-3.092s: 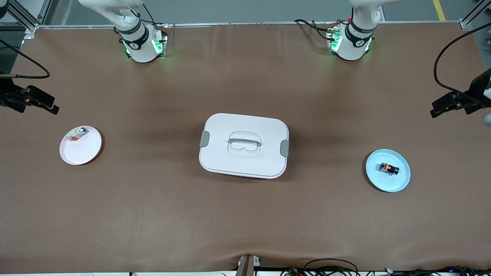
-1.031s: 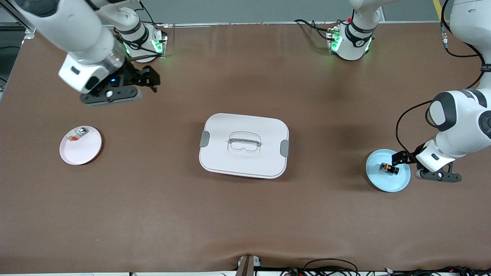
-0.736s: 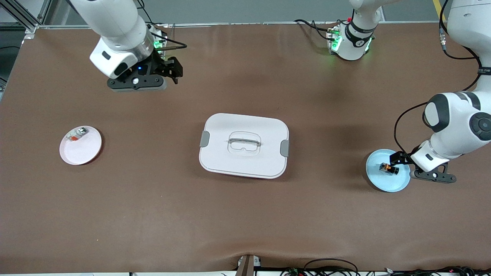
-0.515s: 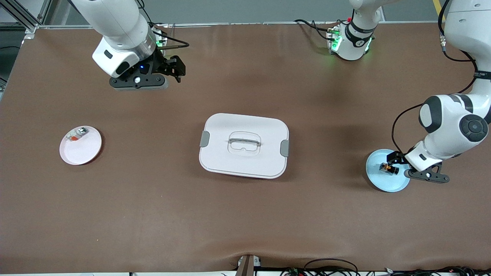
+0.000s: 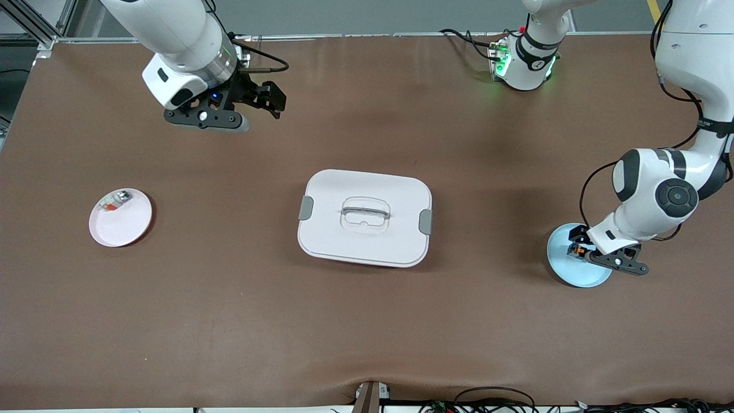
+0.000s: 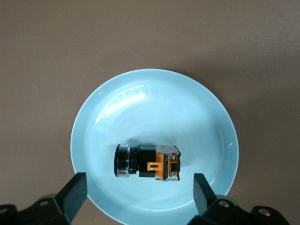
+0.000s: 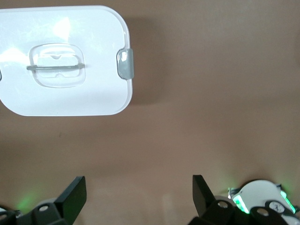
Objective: Transfer orange switch to right arm and place
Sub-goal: 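Lower the left gripper onto the orange switch on the blue plate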
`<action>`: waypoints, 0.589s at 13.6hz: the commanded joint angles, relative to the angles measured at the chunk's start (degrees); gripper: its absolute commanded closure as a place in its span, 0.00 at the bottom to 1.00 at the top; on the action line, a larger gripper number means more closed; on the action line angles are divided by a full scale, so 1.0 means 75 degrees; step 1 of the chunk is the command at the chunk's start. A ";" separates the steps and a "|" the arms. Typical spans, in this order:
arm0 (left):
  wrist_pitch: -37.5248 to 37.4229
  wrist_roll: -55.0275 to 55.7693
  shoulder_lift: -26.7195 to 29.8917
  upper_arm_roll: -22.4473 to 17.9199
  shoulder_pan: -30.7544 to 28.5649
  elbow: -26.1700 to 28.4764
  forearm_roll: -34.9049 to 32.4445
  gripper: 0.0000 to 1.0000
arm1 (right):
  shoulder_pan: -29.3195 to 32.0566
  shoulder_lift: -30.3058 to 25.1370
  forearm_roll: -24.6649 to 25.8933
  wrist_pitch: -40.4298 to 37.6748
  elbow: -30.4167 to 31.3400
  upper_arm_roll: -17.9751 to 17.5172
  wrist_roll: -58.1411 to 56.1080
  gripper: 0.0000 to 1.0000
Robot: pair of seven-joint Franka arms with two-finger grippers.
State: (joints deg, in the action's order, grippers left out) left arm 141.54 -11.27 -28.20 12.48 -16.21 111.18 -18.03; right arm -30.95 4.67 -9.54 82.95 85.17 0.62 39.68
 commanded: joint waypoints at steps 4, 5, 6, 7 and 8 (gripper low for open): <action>0.0734 -0.0045 -0.0154 0.0024 -0.0054 0.0387 -0.0664 0.00 | -0.0045 -0.0119 -0.0169 -0.0115 0.0047 0.0023 0.0275 0.00; 0.0769 -0.0045 -0.0201 0.0024 -0.0054 0.0376 -0.0759 0.00 | -0.0045 -0.0119 -0.0169 -0.0127 0.0070 0.0023 0.0288 0.00; 0.0816 -0.0056 -0.0236 0.0024 -0.0054 0.0376 -0.0794 0.00 | -0.0068 -0.0143 -0.0169 -0.0115 0.0094 0.0011 0.0299 0.00; 0.0909 -0.0057 -0.0271 0.0024 -0.0054 0.0376 -0.0806 0.00 | -0.0150 -0.0131 -0.0169 -0.0046 0.0082 0.0011 0.0299 0.00; 0.1014 -0.0057 -0.0353 0.0024 -0.0077 0.0376 -0.0911 0.00 | -0.0267 -0.0108 -0.0169 -0.0010 0.0094 0.0011 0.0381 0.00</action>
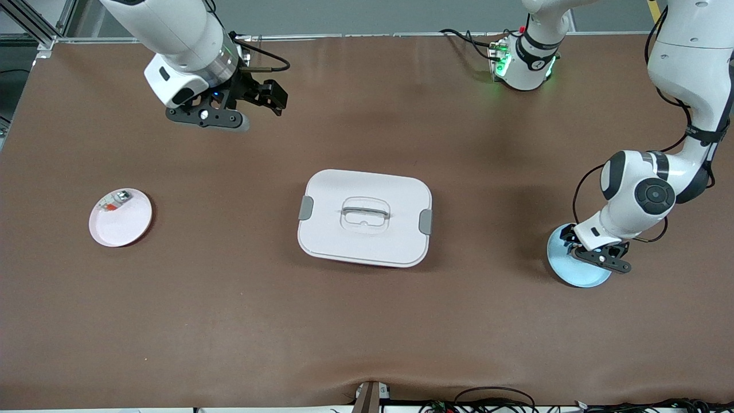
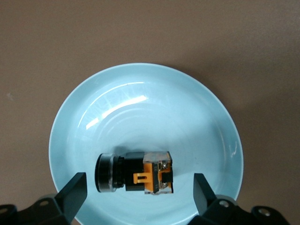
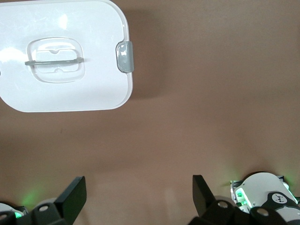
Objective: Transfer orange switch to right arm and place
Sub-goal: 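Close the left gripper on the switch while the right gripper moves inward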
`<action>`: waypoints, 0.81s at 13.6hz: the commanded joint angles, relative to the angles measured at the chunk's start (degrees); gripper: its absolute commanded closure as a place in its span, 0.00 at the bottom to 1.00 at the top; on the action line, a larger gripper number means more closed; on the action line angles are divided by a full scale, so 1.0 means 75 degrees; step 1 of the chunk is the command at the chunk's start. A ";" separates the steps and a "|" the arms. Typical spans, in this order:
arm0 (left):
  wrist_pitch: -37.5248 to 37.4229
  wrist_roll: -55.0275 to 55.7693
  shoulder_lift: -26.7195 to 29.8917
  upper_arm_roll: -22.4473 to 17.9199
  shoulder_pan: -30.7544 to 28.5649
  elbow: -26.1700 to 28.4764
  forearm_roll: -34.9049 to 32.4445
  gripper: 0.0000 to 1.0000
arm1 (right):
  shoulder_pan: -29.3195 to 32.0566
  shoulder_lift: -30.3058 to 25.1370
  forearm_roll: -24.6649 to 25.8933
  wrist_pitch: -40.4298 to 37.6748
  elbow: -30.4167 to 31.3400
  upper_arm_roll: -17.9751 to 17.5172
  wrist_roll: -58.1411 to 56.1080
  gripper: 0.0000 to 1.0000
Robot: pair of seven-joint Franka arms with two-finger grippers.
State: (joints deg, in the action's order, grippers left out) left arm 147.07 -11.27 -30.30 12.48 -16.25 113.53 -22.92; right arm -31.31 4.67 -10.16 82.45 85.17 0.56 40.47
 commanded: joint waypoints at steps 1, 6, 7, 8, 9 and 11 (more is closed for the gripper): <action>0.0382 -0.0056 -0.0097 0.0023 -0.0106 0.0061 -0.0376 0.00 | -0.0266 -0.0108 -0.0086 0.0185 0.0094 0.0019 0.0462 0.00; 0.0501 -0.0056 -0.0249 0.0012 -0.0189 0.0050 -0.0483 0.00 | -0.0817 -0.0049 -0.0086 0.0959 0.0269 0.0019 0.1200 0.00; 0.0512 -0.0056 -0.0261 0.0023 -0.0212 0.0038 -0.0483 0.00 | -0.0887 -0.0026 -0.0086 0.1065 0.0269 0.0019 0.1272 0.00; 0.0512 -0.0056 -0.0284 0.0012 -0.0201 0.0038 -0.0483 0.12 | -0.0969 -0.0014 -0.0086 0.1147 0.0281 0.0019 0.1296 0.00; 0.0512 -0.0056 -0.0284 0.0011 -0.0212 0.0038 -0.0483 0.20 | -0.1074 -0.0002 -0.0086 0.1241 0.0293 0.0019 0.1331 0.00; 0.0512 -0.0056 -0.0296 0.0023 -0.0317 0.0050 -0.0483 0.37 | -0.1227 0.0068 -0.0086 0.1475 0.0293 0.0019 0.1599 0.00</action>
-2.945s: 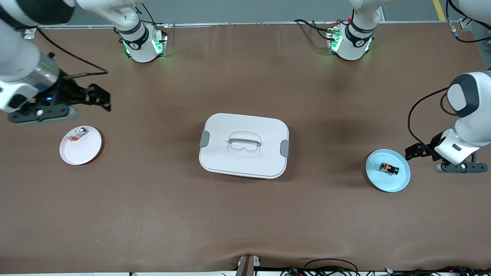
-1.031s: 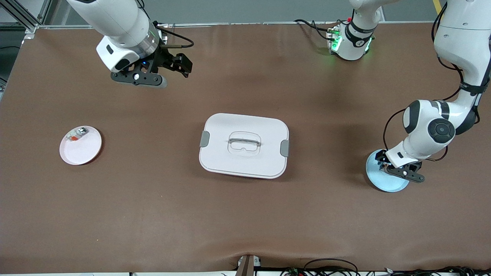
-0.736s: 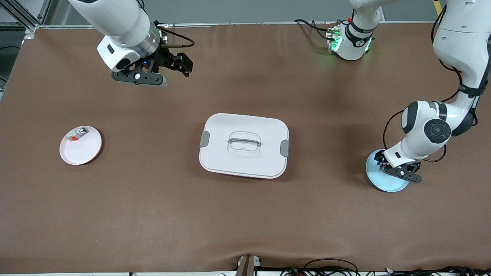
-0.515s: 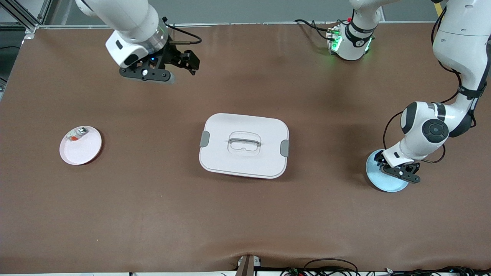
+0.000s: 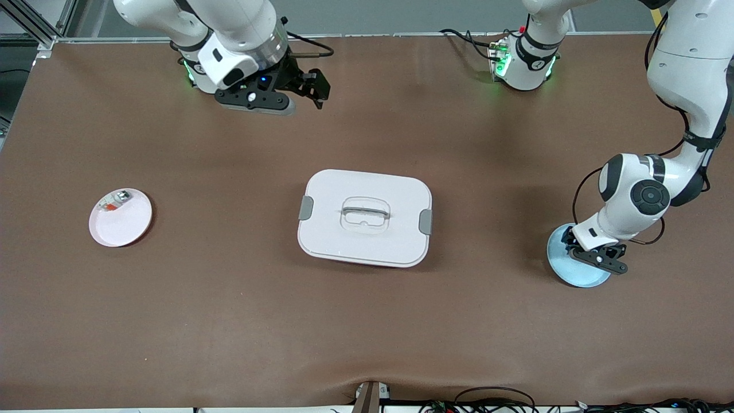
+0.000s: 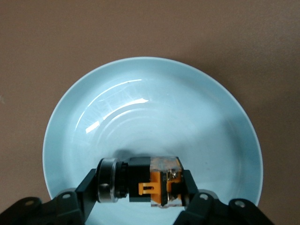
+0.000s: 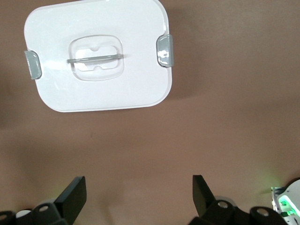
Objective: Transfer orange switch to right arm and place
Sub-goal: 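Close the left gripper on the switch while the right gripper moves inward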
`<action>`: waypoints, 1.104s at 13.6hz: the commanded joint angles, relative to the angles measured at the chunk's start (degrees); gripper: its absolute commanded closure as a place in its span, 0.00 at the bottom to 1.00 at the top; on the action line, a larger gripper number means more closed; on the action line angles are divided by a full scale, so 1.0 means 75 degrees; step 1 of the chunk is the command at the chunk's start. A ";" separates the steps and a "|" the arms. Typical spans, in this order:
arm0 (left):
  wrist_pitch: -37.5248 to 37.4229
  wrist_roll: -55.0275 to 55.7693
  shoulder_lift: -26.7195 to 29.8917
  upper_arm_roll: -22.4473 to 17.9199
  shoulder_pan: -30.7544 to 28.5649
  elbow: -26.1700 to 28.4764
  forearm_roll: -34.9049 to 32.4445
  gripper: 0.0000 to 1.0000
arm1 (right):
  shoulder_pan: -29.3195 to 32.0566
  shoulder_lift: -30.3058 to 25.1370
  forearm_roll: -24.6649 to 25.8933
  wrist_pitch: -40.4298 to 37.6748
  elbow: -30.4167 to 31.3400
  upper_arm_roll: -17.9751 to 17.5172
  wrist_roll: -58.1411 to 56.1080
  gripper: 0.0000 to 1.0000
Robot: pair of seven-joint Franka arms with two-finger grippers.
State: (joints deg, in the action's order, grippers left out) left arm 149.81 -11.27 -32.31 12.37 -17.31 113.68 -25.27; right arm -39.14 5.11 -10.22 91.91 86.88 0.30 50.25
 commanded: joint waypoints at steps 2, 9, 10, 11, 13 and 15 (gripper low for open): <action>0.0124 -0.0079 0.0007 0.0038 -0.0281 0.0043 -0.0169 0.75 | -0.0359 0.0103 -0.0079 0.0424 0.0053 0.0053 0.0331 0.00; -0.1886 0.0061 0.1083 0.0611 -0.0270 -0.0530 0.1047 1.00 | -0.0665 0.0139 -0.0325 0.1163 0.0064 0.0042 0.0483 0.00; -0.2460 0.0154 0.1225 0.0809 -0.0282 -0.0752 0.1398 1.00 | -0.0676 0.0127 -0.0337 0.1325 0.0123 0.0042 0.0518 0.00; -0.2965 0.0399 0.1319 0.0974 -0.0270 -0.0963 0.1691 1.00 | -0.0734 0.0092 -0.0337 0.1675 0.0309 0.0042 0.0704 0.00; -0.3903 0.1205 0.1588 0.1395 -0.0282 -0.1432 0.1928 1.00 | -0.0898 -0.0141 -0.0337 0.2576 0.0905 0.0042 0.1033 0.00; -0.4770 0.1921 0.1660 0.1782 -0.0282 -0.1924 0.2197 1.00 | -0.0957 -0.0282 -0.0557 0.3304 0.1282 0.0018 0.1150 0.00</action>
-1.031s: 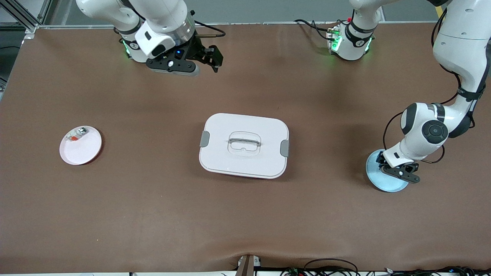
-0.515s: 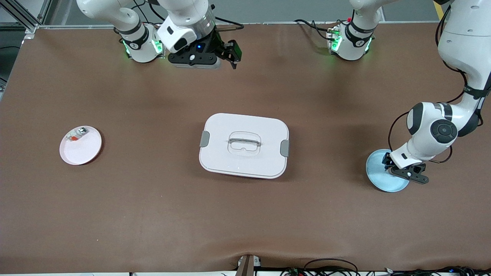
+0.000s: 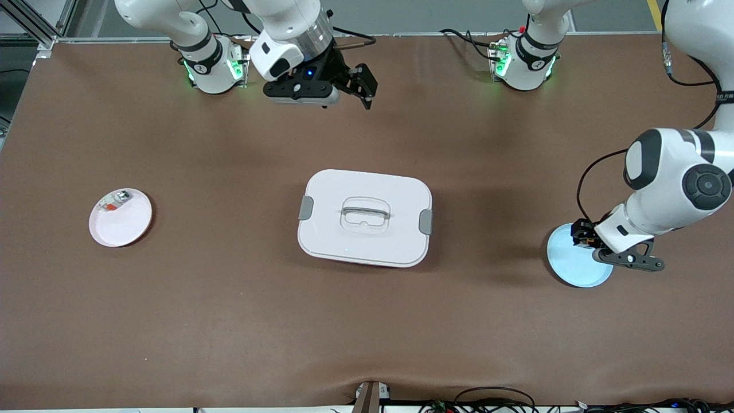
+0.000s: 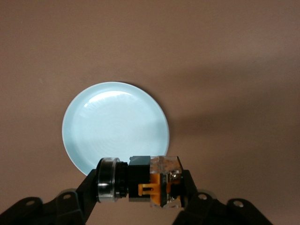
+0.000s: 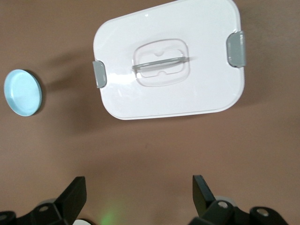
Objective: Transfer orange switch to right arm and place
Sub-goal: 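Lift the switch with the left gripper toward the right gripper above the box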
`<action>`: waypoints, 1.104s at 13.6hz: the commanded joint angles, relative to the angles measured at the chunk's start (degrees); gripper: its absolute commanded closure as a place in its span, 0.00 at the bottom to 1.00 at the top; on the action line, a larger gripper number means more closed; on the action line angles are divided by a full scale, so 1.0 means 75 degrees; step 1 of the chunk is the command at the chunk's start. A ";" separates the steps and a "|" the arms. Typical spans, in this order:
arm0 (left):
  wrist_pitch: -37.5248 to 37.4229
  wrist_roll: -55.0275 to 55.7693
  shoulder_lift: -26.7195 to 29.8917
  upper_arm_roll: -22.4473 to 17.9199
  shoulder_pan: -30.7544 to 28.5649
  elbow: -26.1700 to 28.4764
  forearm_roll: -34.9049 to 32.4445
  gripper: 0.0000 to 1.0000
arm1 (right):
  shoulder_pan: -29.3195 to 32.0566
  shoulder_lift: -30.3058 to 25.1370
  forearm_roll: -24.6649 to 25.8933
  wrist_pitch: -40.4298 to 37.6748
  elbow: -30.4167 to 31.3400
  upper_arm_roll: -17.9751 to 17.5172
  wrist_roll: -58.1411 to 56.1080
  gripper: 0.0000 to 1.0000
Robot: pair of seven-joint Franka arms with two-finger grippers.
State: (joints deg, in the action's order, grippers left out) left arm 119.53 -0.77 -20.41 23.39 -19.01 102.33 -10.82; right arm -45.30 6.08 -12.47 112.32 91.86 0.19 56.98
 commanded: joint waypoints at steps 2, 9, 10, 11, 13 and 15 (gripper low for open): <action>-0.1648 0.1039 0.0061 0.0479 -0.0055 -0.1009 0.0830 1.00 | -0.0194 -0.0517 -0.0925 0.1427 0.0958 0.0045 0.0313 0.00; -0.2976 0.4807 0.0061 0.1520 -0.0020 -0.1961 0.2368 1.00 | -0.0662 -0.0553 -0.1619 0.4860 0.1990 0.0045 0.1470 0.00; -0.2976 0.5394 0.0061 0.1778 0.0003 -0.1973 0.2381 1.00 | -0.0675 -0.0530 -0.1630 0.5143 0.1991 0.0045 0.1601 0.00; -0.2976 0.6073 0.0050 0.1978 0.0015 -0.1984 0.2381 1.00 | -0.0675 -0.0518 -0.1654 0.5366 0.1991 0.0045 0.1637 0.00; -0.2988 0.7083 0.0050 0.2353 0.0003 -0.2159 0.2613 1.00 | -0.0675 -0.0459 -0.1969 0.5963 0.1991 0.0045 0.1637 0.00; -0.3070 0.8009 0.0049 0.2495 0.0038 -0.2266 0.3175 1.00 | -0.0652 -0.0342 -0.1970 0.6060 0.1991 0.0057 0.1521 0.00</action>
State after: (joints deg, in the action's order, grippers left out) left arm 98.48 53.83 -19.57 41.05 -18.47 87.54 9.91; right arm -49.78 3.63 -25.75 156.32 105.80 0.24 68.66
